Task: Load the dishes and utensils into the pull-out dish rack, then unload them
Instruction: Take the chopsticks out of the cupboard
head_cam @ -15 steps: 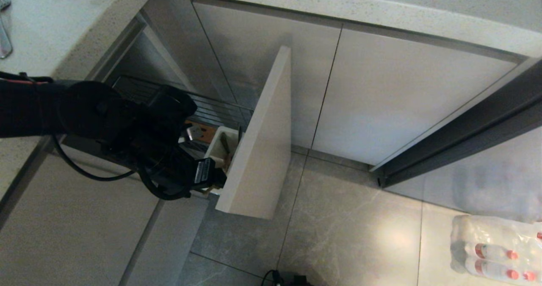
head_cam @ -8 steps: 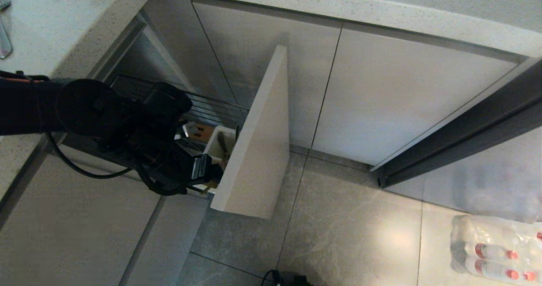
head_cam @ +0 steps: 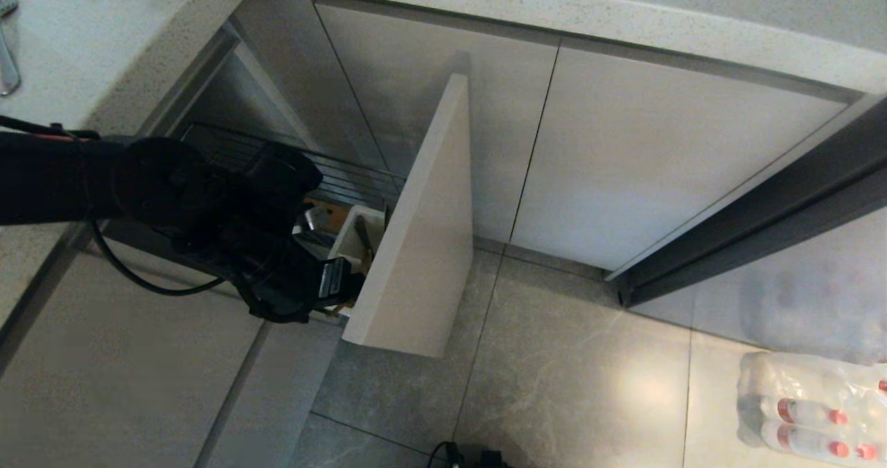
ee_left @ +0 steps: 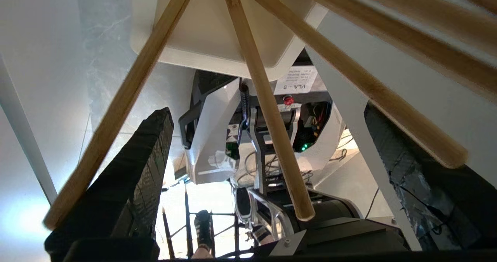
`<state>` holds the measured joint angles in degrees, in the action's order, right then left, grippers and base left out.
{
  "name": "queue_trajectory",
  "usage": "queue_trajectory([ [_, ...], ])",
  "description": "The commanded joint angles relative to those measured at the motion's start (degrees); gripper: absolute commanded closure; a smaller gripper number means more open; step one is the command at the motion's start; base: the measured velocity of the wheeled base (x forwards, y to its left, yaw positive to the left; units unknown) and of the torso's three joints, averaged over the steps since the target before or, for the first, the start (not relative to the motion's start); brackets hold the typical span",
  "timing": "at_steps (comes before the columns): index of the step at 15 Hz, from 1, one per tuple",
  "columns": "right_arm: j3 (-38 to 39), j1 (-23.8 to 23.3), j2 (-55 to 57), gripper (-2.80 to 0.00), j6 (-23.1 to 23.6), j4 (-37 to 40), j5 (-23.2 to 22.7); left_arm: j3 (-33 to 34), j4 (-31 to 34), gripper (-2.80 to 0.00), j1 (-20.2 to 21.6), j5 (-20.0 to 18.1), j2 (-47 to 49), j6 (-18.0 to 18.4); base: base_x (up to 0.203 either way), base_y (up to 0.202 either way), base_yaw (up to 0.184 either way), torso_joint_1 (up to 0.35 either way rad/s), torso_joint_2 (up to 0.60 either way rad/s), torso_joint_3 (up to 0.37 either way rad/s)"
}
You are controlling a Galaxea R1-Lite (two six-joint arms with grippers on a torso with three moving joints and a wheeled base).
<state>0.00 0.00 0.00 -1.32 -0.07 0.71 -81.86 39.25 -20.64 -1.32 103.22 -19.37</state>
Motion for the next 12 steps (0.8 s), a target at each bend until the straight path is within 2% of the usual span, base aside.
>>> queue_trajectory([
  [1,0.0,0.0,0.0,0.0,0.0,0.0,0.0,0.1,0.2,-2.8,0.0,0.0,0.4,-0.1,0.0,0.0,0.0,0.0,0.0,0.0],
  [3,0.0,0.0,0.1,0.0,0.0,0.0,0.0,0.3,0.2,-2.8,0.0,0.1,0.4,-0.1,0.0,0.0,0.0,0.0,0.0,0.0],
  [4,0.0,0.0,0.1,0.0,0.0,0.0,0.0,0.3,0.2,0.0,0.0,0.1,0.4,-0.1,0.0,0.0,0.0,0.0,0.0,0.0],
  [12,0.0,0.0,0.0,0.0,0.0,0.0,0.0,0.3,0.3,0.0,-0.3,0.5,0.3,-0.1,0.0,0.0,0.0,0.0,0.0,0.0],
])
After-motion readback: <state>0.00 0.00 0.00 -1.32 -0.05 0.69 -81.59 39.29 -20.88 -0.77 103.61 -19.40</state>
